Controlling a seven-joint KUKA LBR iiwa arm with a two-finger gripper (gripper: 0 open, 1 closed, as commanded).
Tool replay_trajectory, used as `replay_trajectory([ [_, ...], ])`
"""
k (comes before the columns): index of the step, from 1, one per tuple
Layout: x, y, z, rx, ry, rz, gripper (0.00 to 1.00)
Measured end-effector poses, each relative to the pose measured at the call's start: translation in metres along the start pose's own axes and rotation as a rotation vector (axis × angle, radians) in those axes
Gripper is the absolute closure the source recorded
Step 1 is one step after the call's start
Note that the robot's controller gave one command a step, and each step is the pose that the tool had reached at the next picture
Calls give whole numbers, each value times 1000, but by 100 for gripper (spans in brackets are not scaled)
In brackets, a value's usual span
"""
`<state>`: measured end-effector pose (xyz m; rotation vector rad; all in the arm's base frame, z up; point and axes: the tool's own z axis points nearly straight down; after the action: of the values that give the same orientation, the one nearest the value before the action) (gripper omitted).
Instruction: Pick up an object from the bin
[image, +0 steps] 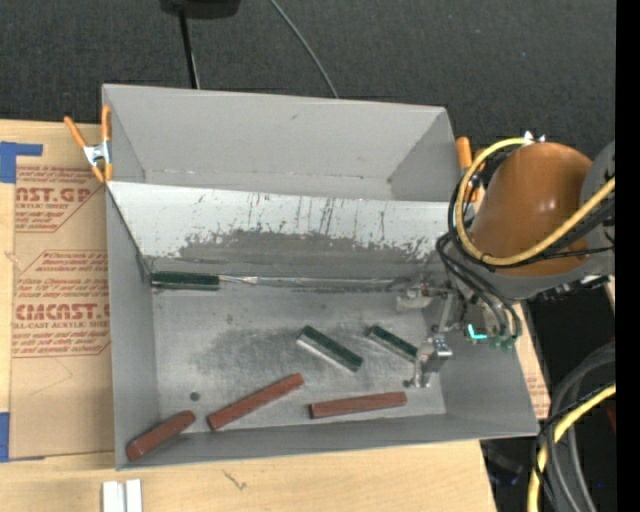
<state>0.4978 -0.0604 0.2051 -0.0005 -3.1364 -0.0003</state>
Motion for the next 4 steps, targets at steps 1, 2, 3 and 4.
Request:
replay_trajectory([
  [1, -1, 0, -2, 1, -6, -1, 0],
  [2, -33, -17, 71, 1, -12, 33, 0],
  [3, -35, -35, 119, -2, -5, 296, 0],
  [4, -49, -50, 130, 0, -6, 252, 0],
])
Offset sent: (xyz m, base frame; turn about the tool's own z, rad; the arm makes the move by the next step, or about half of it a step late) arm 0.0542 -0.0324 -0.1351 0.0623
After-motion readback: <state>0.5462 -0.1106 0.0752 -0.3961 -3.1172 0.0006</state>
